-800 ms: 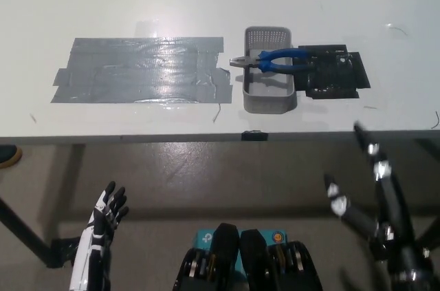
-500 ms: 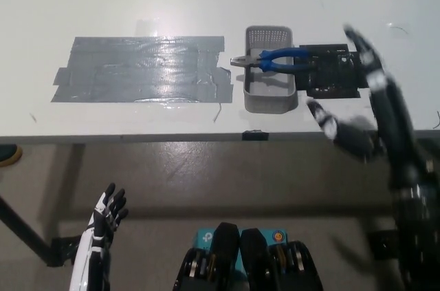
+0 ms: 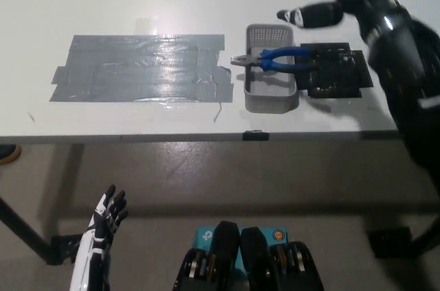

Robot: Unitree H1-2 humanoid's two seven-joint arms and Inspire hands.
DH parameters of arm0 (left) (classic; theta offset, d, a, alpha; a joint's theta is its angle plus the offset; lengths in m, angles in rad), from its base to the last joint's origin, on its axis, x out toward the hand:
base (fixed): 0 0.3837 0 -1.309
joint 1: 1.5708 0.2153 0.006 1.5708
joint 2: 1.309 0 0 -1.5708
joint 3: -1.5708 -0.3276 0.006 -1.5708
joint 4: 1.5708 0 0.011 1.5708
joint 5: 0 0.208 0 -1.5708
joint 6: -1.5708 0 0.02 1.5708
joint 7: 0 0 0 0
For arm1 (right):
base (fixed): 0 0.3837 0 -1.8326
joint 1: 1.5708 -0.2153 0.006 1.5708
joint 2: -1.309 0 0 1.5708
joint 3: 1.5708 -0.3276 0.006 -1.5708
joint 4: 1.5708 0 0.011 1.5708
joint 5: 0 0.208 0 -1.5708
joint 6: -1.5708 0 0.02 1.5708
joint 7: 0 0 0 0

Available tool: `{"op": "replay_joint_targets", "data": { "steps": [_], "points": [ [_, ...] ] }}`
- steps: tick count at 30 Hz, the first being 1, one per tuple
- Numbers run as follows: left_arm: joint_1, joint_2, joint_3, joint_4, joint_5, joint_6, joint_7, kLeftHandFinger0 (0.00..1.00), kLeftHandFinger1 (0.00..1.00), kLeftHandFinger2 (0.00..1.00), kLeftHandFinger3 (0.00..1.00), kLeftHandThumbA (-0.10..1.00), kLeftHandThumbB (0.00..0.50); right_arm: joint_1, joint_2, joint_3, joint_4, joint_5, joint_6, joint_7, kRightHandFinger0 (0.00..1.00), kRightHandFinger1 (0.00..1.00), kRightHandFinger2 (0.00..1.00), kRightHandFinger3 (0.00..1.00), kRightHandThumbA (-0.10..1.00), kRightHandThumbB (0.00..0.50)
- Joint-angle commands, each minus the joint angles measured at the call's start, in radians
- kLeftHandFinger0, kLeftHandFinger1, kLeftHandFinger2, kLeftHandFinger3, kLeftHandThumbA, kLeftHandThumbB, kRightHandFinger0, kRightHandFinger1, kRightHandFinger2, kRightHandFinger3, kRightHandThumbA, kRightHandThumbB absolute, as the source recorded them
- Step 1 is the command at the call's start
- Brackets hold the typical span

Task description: The robot picks the blue plier placed on top of the container and places it on the grey area of the table

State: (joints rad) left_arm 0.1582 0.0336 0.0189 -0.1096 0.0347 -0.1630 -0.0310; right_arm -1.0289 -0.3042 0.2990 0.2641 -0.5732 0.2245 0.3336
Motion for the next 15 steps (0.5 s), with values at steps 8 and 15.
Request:
{"op": "replay_joint_targets", "data": {
  "steps": [8,15],
  "points": [
    [-0.007,0.009,0.009,-0.040,0.027,-0.033,0.019,1.00,1.00,1.00,1.00,1.00,0.000,-0.305,0.056,0.133,0.434,-0.012,0.085,0.144,1.00,1.00,1.00,1.00,0.95,0.384],
    [-0.013,0.009,-0.004,-0.039,0.034,-0.023,0.009,1.00,1.00,1.00,1.00,1.00,0.000,-0.344,0.115,0.127,0.639,0.005,0.061,0.124,1.00,1.00,1.00,1.00,0.99,0.436]
  ]
}}
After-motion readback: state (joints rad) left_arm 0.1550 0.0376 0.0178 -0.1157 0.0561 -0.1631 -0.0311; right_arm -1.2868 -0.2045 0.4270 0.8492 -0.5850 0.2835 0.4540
